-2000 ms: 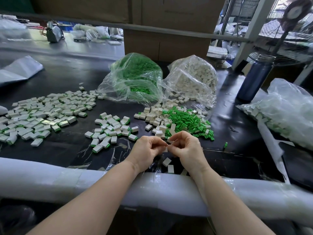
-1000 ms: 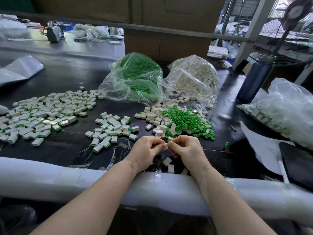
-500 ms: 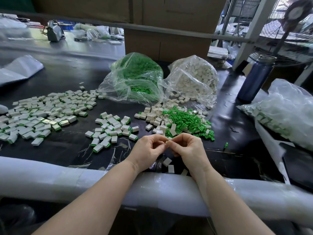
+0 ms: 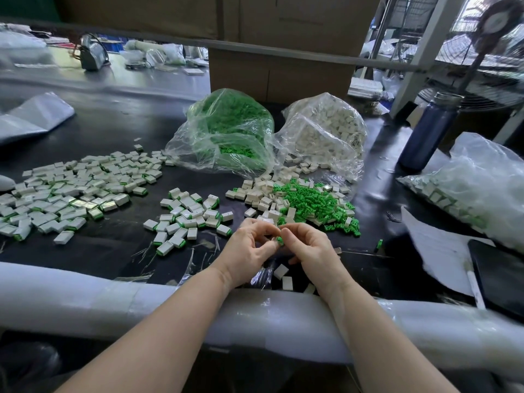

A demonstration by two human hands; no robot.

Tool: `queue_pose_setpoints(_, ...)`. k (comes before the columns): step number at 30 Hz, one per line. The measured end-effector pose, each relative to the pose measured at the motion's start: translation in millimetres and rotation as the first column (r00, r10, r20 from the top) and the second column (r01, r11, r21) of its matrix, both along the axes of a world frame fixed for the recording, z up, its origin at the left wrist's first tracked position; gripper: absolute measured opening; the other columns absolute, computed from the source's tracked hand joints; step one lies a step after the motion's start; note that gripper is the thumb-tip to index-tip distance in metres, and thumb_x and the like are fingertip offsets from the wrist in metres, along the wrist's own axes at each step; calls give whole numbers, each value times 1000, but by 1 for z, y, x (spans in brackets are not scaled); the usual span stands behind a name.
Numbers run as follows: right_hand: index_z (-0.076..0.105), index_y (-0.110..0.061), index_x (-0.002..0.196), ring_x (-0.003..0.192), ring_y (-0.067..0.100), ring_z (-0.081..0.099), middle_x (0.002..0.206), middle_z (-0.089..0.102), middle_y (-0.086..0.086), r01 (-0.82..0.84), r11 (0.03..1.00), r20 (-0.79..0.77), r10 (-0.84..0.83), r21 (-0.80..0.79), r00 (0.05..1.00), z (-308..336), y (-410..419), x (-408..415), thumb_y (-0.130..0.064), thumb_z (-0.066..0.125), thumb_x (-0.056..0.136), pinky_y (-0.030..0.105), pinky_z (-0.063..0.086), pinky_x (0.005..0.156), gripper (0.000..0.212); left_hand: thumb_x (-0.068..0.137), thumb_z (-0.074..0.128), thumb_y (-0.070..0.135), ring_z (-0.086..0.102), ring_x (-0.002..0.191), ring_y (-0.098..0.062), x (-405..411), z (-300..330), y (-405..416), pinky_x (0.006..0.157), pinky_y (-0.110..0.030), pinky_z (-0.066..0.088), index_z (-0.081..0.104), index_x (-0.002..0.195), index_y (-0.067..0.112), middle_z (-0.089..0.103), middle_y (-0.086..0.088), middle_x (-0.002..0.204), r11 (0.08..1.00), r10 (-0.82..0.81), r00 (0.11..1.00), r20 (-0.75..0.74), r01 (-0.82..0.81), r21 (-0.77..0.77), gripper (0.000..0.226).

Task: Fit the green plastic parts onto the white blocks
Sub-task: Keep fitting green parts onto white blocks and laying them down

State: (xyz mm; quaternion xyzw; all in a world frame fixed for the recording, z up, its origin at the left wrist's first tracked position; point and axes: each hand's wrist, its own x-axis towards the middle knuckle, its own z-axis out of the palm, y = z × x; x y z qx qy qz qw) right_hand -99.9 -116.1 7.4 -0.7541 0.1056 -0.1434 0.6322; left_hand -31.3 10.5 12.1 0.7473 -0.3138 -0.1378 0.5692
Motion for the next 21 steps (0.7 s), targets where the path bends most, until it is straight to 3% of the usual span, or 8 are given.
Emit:
queue_pose_setpoints(4,68,-24,74,66,11,53,69,61,3,-89,993,-15,88,-78,996,1,1,1,-24,52,94,18,42,57,25,86,58,2,51,86,-14,-2,2,0,86,-23,47,62,90,15,42,-4,108,998,-46,998,45,43,55,15)
queue_pose_setpoints(9,71,-5,85,57,8,42,64,51,9,-108,994,-15,108,8,994,1,-1,-1,-13,56,92,18,35,53,19,84,55,-5,47,87,-16,-5,4,-1,87,-30,48,61,91,15,42,-12,113,992,-91,993,72,84,93,22)
queue_pose_setpoints(15,68,10,87,55,10,37,63,47,10,-98,995,-22,97,-30,995,-1,-3,-1,-10,56,92,21,30,52,24,84,55,-3,45,77,-7,-4,0,-3,74,-9,42,59,91,12,40,-6,108,988,-127,986,105,115,107,18)
queue_pose_setpoints(21,69,10,83,51,6,37,63,49,10,-91,996,-21,90,-24,996,0,-3,-2,-9,56,91,17,31,50,24,85,55,1,46,79,-8,-2,-3,-4,75,-8,41,57,89,17,39,-3,108,982,-145,983,115,129,139,17)
